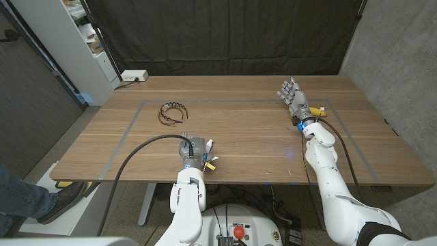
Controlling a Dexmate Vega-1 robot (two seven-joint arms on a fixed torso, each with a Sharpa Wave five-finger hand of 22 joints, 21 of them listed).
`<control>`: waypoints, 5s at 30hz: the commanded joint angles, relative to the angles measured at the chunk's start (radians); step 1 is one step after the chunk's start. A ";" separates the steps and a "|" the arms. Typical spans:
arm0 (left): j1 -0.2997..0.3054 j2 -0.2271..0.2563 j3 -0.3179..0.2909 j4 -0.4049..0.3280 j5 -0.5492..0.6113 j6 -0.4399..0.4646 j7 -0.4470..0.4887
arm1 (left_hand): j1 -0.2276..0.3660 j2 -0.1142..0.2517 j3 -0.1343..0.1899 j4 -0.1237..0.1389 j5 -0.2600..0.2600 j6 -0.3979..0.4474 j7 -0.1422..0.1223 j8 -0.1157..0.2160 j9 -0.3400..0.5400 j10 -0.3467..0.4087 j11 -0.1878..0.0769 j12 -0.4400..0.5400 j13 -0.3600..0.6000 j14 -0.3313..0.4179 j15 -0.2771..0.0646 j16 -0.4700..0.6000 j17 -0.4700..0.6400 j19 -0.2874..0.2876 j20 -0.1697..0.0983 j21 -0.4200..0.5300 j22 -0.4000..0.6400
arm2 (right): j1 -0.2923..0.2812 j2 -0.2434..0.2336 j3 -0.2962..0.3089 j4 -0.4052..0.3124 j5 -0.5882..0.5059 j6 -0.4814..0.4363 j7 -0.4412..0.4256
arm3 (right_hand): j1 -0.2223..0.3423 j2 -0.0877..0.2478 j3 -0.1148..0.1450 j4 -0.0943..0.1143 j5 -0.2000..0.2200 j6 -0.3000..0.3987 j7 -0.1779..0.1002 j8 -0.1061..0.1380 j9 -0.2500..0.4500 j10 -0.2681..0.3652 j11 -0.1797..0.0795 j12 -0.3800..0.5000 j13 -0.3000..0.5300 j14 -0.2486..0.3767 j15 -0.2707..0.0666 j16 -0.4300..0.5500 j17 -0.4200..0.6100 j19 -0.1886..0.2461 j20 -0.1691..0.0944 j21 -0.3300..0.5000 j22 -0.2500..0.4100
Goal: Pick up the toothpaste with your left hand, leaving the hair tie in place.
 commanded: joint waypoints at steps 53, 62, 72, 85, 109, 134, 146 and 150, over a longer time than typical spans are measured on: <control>-0.029 -0.003 0.004 0.017 -0.097 0.039 0.127 | 0.254 0.092 0.069 -0.014 -0.030 0.203 -0.027 0.029 0.015 0.206 -0.012 0.025 0.036 0.154 -0.031 0.020 -0.001 0.131 -0.023 0.018 0.001 | -0.008 0.001 0.001 -0.036 0.002 -0.008 -0.015 | -0.011 -0.001 -0.007 -0.006 0.008 0.013 -0.003 0.007 0.004 0.012 -0.001 0.004 0.003 0.010 0.001 0.007 0.003 0.001 0.010 -0.001 0.005; -0.024 0.005 -0.001 0.004 -0.105 0.036 0.133 | 0.259 0.093 0.068 -0.013 -0.030 0.204 -0.025 0.027 0.016 0.207 -0.009 0.023 0.038 0.158 -0.030 0.020 -0.001 0.132 -0.021 0.017 0.001 | -0.020 0.003 -0.006 -0.053 0.005 -0.010 -0.022 | -0.011 -0.001 -0.007 -0.007 0.008 0.014 -0.002 0.007 0.004 0.013 -0.001 0.005 0.003 0.011 0.001 0.007 0.003 0.001 0.010 -0.001 0.005; -0.016 0.021 -0.014 -0.033 -0.136 0.013 0.132 | 0.262 0.093 0.065 -0.011 -0.030 0.206 -0.023 0.025 0.016 0.209 -0.009 0.022 0.040 0.161 -0.029 0.018 -0.002 0.132 -0.020 0.015 0.002 | -0.023 0.004 -0.013 -0.057 0.004 -0.010 -0.029 | -0.011 0.000 -0.007 -0.007 0.008 0.014 -0.002 0.007 0.004 0.014 0.000 0.005 0.003 0.011 0.000 0.007 0.003 0.001 0.009 -0.001 0.005; -0.011 0.040 -0.041 -0.072 -0.190 -0.015 0.139 | 0.265 0.095 0.062 -0.009 -0.030 0.205 -0.021 0.021 0.017 0.209 -0.009 0.019 0.043 0.163 -0.025 0.016 -0.002 0.133 -0.017 0.014 0.002 | -0.015 0.006 -0.019 -0.049 0.001 -0.005 -0.039 | -0.010 0.002 -0.008 -0.009 0.009 0.014 -0.002 0.007 0.004 0.014 0.000 0.005 0.003 0.012 0.001 0.007 0.003 0.001 0.009 -0.001 0.005; 0.018 0.117 -0.169 -0.214 -0.476 -0.154 0.109 | 0.277 0.098 0.057 -0.008 -0.029 0.206 -0.016 0.014 0.018 0.212 -0.003 0.013 0.050 0.168 -0.023 0.011 -0.002 0.139 -0.014 0.012 0.002 | -0.005 0.015 -0.016 -0.041 0.000 0.006 -0.046 | -0.010 0.003 -0.009 -0.011 0.009 0.014 -0.003 0.006 0.004 0.015 0.000 0.004 0.003 0.014 0.002 0.007 0.003 0.000 0.011 -0.001 0.005; 0.062 0.150 -0.203 -0.296 -0.465 -0.176 0.099 | 0.284 0.099 0.048 -0.005 -0.029 0.209 -0.010 0.008 0.020 0.215 0.006 0.007 0.057 0.175 -0.020 0.007 -0.001 0.142 -0.010 0.009 0.003 | -0.051 0.016 -0.031 -0.105 0.008 -0.014 -0.060 | -0.010 0.004 -0.010 -0.014 0.010 0.016 -0.002 0.007 0.004 0.017 -0.002 0.005 0.003 0.014 0.001 0.006 0.003 0.000 0.010 -0.001 0.005; 0.072 0.162 -0.229 -0.335 -0.432 -0.193 0.077 | 0.287 0.100 0.045 -0.004 -0.029 0.211 -0.010 0.006 0.020 0.217 0.005 0.004 0.060 0.177 -0.019 0.006 -0.001 0.143 -0.009 0.008 0.003 | -0.056 0.021 -0.041 -0.103 0.011 -0.006 -0.066 | -0.010 0.005 -0.011 -0.015 0.010 0.016 -0.001 0.007 0.004 0.018 -0.001 0.004 0.003 0.014 0.002 0.006 0.003 0.000 0.010 -0.001 0.005; 0.071 0.164 -0.240 -0.344 -0.426 -0.205 0.072 | 0.289 0.100 0.044 -0.004 -0.029 0.213 -0.009 0.006 0.021 0.216 0.008 0.002 0.061 0.177 -0.018 0.005 -0.001 0.144 -0.008 0.007 0.003 | -0.056 0.023 -0.044 -0.104 0.010 -0.005 -0.069 | -0.011 0.005 -0.011 -0.015 0.010 0.016 -0.001 0.007 0.004 0.017 0.000 0.004 0.003 0.014 0.001 0.006 0.003 0.000 0.010 -0.001 0.005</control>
